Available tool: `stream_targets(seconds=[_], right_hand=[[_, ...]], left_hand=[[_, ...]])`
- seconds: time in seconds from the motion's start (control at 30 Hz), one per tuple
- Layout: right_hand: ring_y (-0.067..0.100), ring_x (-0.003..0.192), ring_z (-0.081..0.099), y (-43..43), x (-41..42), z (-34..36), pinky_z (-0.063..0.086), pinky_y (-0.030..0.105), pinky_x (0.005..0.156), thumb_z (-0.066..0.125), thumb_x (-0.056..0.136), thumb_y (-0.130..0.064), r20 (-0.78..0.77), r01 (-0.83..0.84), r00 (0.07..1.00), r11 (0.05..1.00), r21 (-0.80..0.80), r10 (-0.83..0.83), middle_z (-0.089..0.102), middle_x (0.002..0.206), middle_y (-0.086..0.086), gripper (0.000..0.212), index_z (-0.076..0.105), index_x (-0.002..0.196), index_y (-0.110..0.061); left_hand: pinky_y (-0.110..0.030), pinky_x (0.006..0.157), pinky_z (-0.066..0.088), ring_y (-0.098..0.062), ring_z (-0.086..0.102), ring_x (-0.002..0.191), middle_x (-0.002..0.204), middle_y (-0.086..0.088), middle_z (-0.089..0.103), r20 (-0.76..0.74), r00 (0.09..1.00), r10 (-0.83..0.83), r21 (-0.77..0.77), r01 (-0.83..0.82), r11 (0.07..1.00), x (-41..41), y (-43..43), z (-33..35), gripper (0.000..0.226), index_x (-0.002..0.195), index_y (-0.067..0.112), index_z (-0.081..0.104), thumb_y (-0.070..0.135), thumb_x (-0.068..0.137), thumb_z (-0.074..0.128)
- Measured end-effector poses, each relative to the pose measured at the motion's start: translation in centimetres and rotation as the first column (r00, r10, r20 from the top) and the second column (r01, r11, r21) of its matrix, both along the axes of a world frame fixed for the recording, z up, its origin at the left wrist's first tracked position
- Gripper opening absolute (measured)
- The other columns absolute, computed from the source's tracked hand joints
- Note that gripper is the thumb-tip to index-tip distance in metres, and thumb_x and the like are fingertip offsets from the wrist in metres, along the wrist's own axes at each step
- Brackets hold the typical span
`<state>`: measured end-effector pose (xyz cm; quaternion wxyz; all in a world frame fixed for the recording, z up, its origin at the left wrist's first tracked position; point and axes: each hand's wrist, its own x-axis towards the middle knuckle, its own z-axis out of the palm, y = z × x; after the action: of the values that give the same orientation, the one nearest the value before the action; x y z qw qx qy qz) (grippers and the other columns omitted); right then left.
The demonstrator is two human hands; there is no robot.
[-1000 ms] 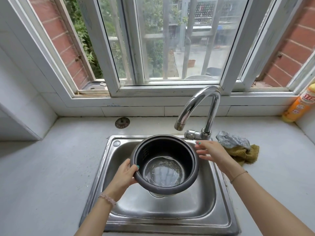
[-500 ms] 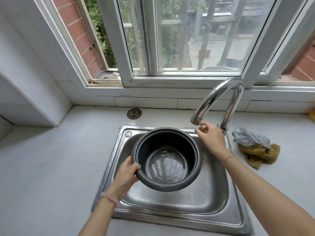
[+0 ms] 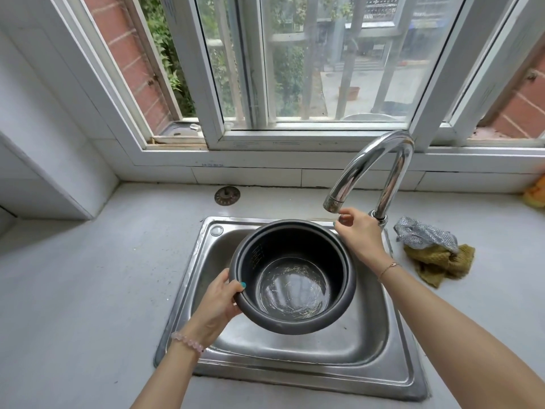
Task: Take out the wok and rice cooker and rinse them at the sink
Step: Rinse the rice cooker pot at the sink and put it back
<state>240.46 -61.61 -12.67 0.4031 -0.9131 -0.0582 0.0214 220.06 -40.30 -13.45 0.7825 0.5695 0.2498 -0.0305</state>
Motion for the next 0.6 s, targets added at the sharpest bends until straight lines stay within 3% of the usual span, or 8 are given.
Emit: stream_targets(seconds=[0.4, 0.47, 0.53, 0.6], right_hand=[[0.029, 0.103, 0.062, 0.4, -0.2, 0.4, 0.044, 0.031, 0.084, 0.057, 0.084, -0.015, 0.006, -0.013, 1.0, 0.995, -0.097, 0.014, 0.071, 0.105, 0.01, 0.032, 0.067, 0.114, -0.009], [0.032, 0.095, 0.062, 0.4, -0.3, 0.7, 0.04, 0.031, 0.072, 0.057, 0.084, -0.014, 0.023, -0.026, 0.999, 0.993, -0.118, 0.028, 0.072, 0.097, 0.012, 0.024, 0.069, 0.102, -0.006], [0.034, 0.08, 0.057, 0.5, -0.1, 1.1, 0.031, 0.03, 0.061, 0.056, 0.084, -0.013, 0.028, -0.02, 0.999, 0.992, -0.124, 0.024, 0.068, 0.081, 0.016, 0.013, 0.065, 0.076, -0.006], [0.033, 0.07, 0.051, 0.6, 0.1, 1.6, 0.029, 0.032, 0.057, 0.056, 0.083, -0.012, 0.032, -0.008, 0.999, 0.992, -0.123, 0.012, 0.061, 0.067, 0.015, 0.024, 0.051, 0.059, -0.01]], left_hand=[[-0.028, 0.06, 0.053, -0.022, 0.054, 0.076, 0.092, -0.018, 0.056, -0.014, 0.998, -0.067, 0.029, 0.067, 0.997, -0.6, -0.5, 0.7, 0.023, 0.113, -0.002, 0.051, -0.004, 0.091, 0.043], [-0.029, 0.061, 0.053, -0.022, 0.055, 0.077, 0.093, -0.018, 0.057, -0.014, 0.997, -0.08, 0.026, 0.081, 0.996, -0.7, -0.6, 0.7, 0.022, 0.11, 0.001, 0.053, -0.004, 0.091, 0.042], [-0.03, 0.063, 0.054, -0.023, 0.055, 0.079, 0.093, -0.018, 0.057, -0.01, 0.996, -0.089, 0.025, 0.09, 0.996, -0.8, -0.6, 0.8, 0.021, 0.108, 0.002, 0.053, -0.005, 0.092, 0.042], [-0.03, 0.063, 0.054, -0.024, 0.056, 0.08, 0.093, -0.018, 0.057, -0.004, 0.996, -0.094, 0.028, 0.094, 0.995, -0.7, -0.7, 0.9, 0.021, 0.109, 0.001, 0.053, -0.005, 0.092, 0.042]])
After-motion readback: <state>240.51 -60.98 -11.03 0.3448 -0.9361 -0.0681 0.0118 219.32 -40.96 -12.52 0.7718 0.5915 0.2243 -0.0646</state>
